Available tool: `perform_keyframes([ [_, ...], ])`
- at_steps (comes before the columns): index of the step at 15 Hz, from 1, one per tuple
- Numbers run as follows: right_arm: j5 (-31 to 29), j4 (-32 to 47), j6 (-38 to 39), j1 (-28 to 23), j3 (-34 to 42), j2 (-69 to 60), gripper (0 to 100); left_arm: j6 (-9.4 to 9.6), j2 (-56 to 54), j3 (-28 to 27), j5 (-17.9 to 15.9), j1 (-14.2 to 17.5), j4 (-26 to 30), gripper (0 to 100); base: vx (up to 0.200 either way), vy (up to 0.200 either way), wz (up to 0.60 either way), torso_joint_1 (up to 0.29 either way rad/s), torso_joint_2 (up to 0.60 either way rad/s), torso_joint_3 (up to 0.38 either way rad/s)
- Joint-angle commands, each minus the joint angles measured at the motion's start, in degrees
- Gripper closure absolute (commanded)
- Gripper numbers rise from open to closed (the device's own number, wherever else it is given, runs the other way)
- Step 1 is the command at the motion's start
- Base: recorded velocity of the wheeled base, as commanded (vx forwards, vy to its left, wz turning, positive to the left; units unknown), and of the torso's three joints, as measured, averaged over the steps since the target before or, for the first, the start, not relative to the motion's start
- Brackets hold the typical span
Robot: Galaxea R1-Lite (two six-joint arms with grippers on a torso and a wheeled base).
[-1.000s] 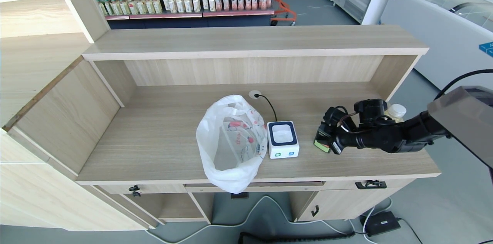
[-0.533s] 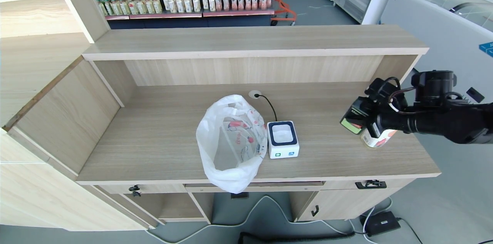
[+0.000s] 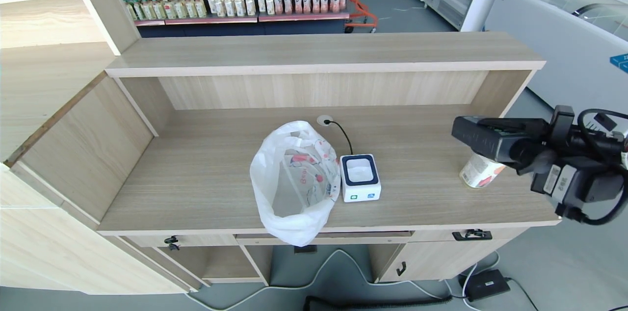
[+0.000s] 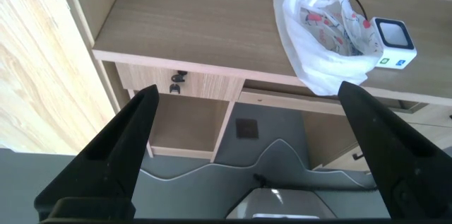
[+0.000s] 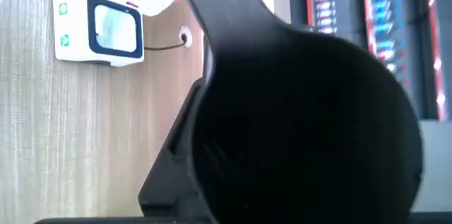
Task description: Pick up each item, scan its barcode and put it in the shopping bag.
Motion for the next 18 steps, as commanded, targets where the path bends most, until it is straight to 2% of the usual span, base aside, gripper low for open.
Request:
perform_keyframes([
  [1,3.65,-0.97,-9.96,6.13,2.95,-6.46,100,-0.01,-0.02,-0.02,0.00,0.00,0.02,0,0.000,0.000,0.00,0.000,0.00,0.000],
  [5,4.88,-4.49,-35.45,23.00,3.57,-13.23,100,-0.01,-0.02,-0.02,0.00,0.00,0.02,0,0.000,0.000,0.00,0.000,0.00,0.000],
  [6,4.88,-4.58,-41.52,26.52,4.36,-14.28,100,-0.01,-0.02,-0.02,0.00,0.00,0.02,0,0.000,0.000,0.00,0.000,0.00,0.000],
  [8,5.05,-4.22,-48.90,30.91,5.85,-15.16,100,-0.01,-0.02,-0.02,0.00,0.00,0.02,0,0.000,0.000,0.00,0.000,0.00,0.000],
  [12,8.22,-4.14,-57.69,33.46,6.56,-18.42,100,-0.01,-0.02,-0.02,0.00,0.00,0.02,0,0.000,0.000,0.00,0.000,0.00,0.000],
  [18,9.36,-2.73,-58.48,32.23,7.52,-21.84,100,-0.01,-0.02,-0.02,0.00,0.00,0.02,0,0.000,0.000,0.00,0.000,0.00,0.000],
])
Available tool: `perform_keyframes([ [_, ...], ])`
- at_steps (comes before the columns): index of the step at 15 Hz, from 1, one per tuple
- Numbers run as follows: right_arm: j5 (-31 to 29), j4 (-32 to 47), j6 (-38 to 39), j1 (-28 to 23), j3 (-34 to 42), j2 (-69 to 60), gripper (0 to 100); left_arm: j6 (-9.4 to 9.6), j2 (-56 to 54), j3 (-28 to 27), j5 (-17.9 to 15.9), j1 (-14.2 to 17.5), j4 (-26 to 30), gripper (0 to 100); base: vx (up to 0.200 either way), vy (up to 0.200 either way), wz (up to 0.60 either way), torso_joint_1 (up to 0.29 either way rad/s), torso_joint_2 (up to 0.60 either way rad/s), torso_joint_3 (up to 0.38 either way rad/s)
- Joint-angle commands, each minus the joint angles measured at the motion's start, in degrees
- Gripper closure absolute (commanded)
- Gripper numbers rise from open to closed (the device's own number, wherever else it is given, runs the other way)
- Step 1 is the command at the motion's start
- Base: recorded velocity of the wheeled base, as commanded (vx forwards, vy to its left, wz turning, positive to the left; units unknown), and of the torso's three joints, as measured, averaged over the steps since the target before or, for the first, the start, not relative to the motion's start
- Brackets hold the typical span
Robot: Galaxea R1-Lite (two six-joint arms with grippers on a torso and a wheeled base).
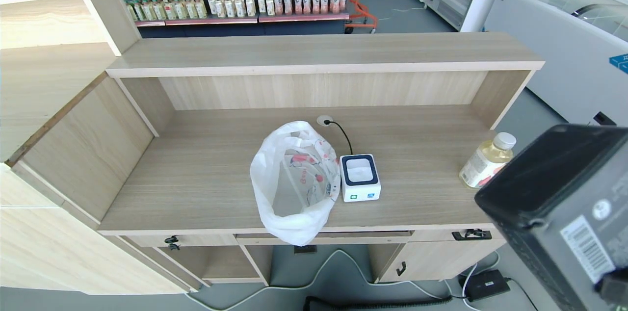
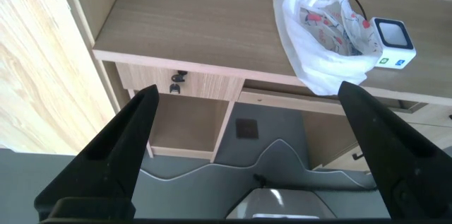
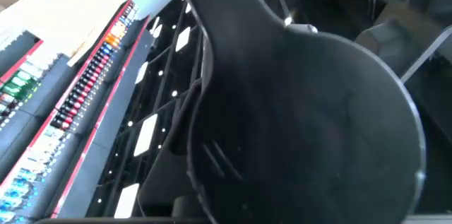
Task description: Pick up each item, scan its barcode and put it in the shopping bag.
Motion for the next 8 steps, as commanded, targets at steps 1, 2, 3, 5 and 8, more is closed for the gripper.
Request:
perform_keyframes([
  [1,0.11,0.06,0.02,-0.64,0.05,-1.35,100,-0.01,-0.02,-0.02,-0.01,0.00,0.02,0,0.000,0.000,0.00,0.000,0.00,0.000],
  [2,0.11,0.15,0.02,-1.00,0.14,-1.96,100,-0.01,-0.02,-0.02,-0.01,0.00,0.02,0,0.000,0.000,0.00,0.000,0.00,0.000],
  [3,0.46,0.33,0.11,-1.00,0.14,-2.05,100,-0.01,-0.02,-0.02,-0.01,0.00,0.02,0,0.000,0.000,0.00,0.000,0.00,0.000],
  [5,0.46,1.38,-0.06,-1.00,0.23,-2.40,100,-0.01,-0.02,0.07,-0.01,0.00,0.02,0,0.000,0.000,0.00,0.000,0.00,0.000],
  [8,0.55,2.09,-0.06,-1.00,0.23,-2.49,100,-0.01,-0.02,-0.02,-0.01,0.00,0.02,0,0.000,0.000,0.00,0.000,0.00,0.000],
])
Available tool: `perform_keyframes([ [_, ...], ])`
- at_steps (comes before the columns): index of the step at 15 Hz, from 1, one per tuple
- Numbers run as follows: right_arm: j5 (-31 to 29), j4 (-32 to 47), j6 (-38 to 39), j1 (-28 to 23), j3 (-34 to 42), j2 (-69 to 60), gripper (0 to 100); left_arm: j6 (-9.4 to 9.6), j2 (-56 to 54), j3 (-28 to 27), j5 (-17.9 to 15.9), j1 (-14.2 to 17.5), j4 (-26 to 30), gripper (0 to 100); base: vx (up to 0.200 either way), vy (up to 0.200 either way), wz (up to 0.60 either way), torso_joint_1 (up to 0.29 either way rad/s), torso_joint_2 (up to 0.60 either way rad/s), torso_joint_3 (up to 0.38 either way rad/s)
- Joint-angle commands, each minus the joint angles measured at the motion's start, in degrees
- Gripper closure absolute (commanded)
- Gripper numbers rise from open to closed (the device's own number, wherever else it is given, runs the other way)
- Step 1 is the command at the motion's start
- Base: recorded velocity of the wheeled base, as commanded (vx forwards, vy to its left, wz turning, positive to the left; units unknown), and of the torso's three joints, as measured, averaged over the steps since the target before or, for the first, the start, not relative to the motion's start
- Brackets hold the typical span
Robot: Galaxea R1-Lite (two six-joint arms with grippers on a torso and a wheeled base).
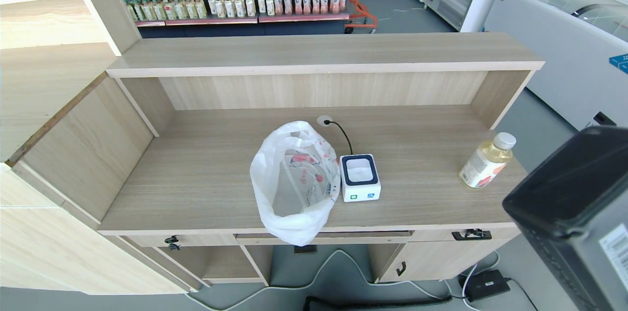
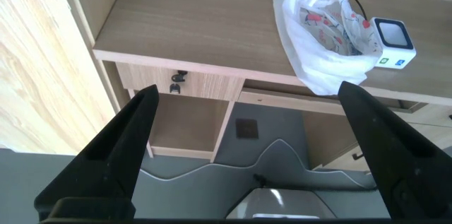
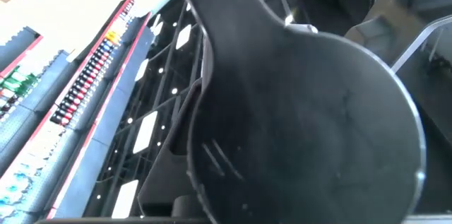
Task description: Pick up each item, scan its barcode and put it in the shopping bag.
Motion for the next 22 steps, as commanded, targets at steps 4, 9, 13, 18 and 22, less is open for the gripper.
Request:
perform_keyframes([
  [4,0.03,0.04,0.07,0.00,0.01,-0.01,100,-0.01,-0.02,-0.02,0.00,0.00,0.00,0,0.000,0.000,0.00,0.000,0.00,0.000],
  [9,0.20,1.27,0.25,0.00,0.01,-1.16,100,-0.01,-0.02,-0.02,0.00,0.00,0.00,0,0.000,0.000,0.00,0.000,0.00,0.000],
  [13,0.20,1.45,4.38,-0.08,-0.87,-0.80,100,-0.01,-0.02,-0.02,0.00,0.00,0.00,0,0.000,0.000,0.00,0.000,0.00,0.000],
  [18,-19.31,15.86,64.94,-24.69,2.21,0.95,100,-0.01,-0.02,-0.02,0.00,0.00,0.00,0,0.000,0.000,0.00,0.000,0.00,0.000],
  [22,-23.97,19.99,94.38,-36.30,1.68,4.38,100,-0.01,-0.02,-0.02,0.00,0.00,0.00,0,0.000,0.000,0.00,0.000,0.00,0.000],
])
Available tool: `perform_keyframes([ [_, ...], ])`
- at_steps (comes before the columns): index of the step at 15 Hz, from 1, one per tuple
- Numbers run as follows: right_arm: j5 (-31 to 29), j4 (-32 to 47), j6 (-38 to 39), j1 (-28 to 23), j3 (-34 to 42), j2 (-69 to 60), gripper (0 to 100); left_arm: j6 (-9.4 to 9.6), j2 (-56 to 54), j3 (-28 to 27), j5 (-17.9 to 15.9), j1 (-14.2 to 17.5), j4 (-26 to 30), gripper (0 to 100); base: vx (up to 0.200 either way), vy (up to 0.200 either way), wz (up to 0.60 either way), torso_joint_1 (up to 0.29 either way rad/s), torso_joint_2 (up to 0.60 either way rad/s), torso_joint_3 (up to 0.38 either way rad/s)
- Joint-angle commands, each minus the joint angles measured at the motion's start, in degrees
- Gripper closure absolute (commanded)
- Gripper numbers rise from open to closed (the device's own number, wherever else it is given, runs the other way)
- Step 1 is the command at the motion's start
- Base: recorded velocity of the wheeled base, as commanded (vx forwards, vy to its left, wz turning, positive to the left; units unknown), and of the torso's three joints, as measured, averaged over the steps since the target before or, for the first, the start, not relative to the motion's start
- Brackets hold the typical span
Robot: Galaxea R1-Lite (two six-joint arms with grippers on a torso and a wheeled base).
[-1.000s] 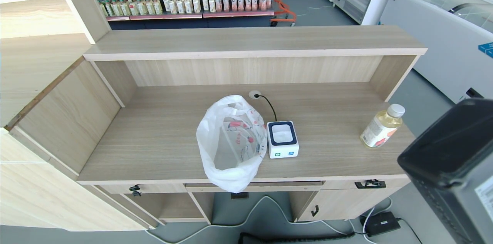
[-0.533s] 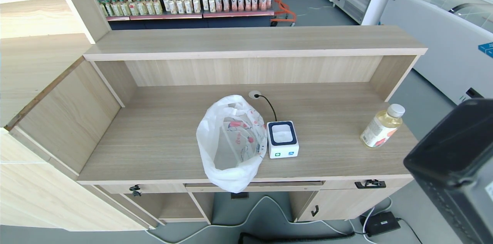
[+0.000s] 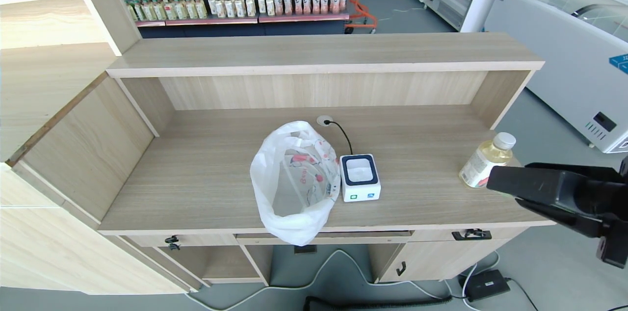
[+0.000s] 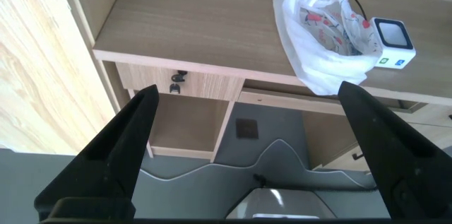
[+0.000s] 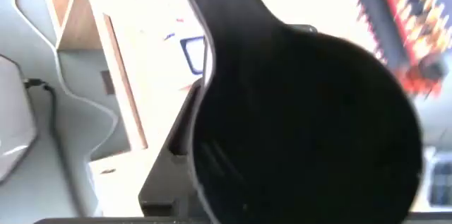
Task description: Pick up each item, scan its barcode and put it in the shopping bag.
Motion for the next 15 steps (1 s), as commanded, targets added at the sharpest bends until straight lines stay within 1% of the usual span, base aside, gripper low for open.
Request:
perform_keyframes([
  [1,-1.95,1.74,4.66,-6.88,0.04,2.57,100,-0.01,-0.02,-0.02,-0.01,0.00,0.00,0,0.000,0.000,0.00,0.000,0.00,0.000],
  [2,-1.95,0.51,4.92,-11.71,-0.13,3.80,100,-0.01,-0.02,-0.02,-0.01,0.00,0.00,0,0.000,0.000,0.00,0.000,0.00,0.000],
  [3,-1.86,-0.19,4.92,-13.82,-0.13,4.85,100,-0.01,-0.02,-0.02,-0.01,0.00,0.00,0,0.000,0.000,0.00,0.000,0.00,0.000],
  [4,-1.77,-0.28,5.10,-14.88,-0.22,5.47,100,-0.01,-0.02,-0.02,-0.01,0.00,0.00,0,0.000,0.000,0.00,0.000,0.00,0.000],
  [6,-0.54,-0.81,6.07,-15.05,-0.66,5.91,100,-0.01,-0.02,-0.02,-0.01,0.00,0.00,0,0.000,0.000,0.00,0.000,0.00,0.000],
  [7,0.77,-2.04,7.65,-14.61,-0.75,6.43,100,-0.01,-0.02,-0.02,-0.01,0.00,0.00,0,0.000,0.000,0.60,0.007,0.01,0.002],
  [9,2.97,-4.23,12.75,-12.06,-1.01,8.54,100,-0.01,-0.02,-0.02,-0.01,0.00,0.00,0,0.000,0.000,0.60,-0.002,0.00,0.002],
  [10,4.20,-7.13,22.15,-6.53,-3.39,12.23,100,-0.01,-0.02,-0.02,-0.01,0.00,0.00,0,0.000,0.000,0.00,0.000,0.00,0.000],
  [11,4.20,-8.63,28.74,-3.71,-6.20,16.01,100,-0.01,-0.02,0.07,-0.01,0.00,0.00,0,0.000,0.000,0.00,0.000,0.00,0.000],
  [12,4.20,-10.30,37.18,-1.60,-9.27,19.62,100,-0.01,-0.02,-0.02,-0.01,0.00,0.00,0,0.000,0.000,0.00,0.000,0.00,0.000],
  [13,3.68,-12.06,45.35,-0.81,-12.09,23.22,100,-0.01,-0.02,-0.02,-0.01,0.00,0.00,0,0.000,0.000,0.00,0.000,0.00,0.000],
  [14,-0.02,-12.76,51.77,-0.46,-14.64,27.18,100,-0.01,-0.02,-0.02,-0.01,0.00,0.00,0,0.000,0.000,0.00,0.000,0.00,0.000],
  [15,-5.03,-12.94,58.10,0.94,-17.10,31.04,100,-0.01,-0.02,0.07,-0.01,0.00,0.00,0,0.000,0.000,0.00,0.000,0.00,0.000],
])
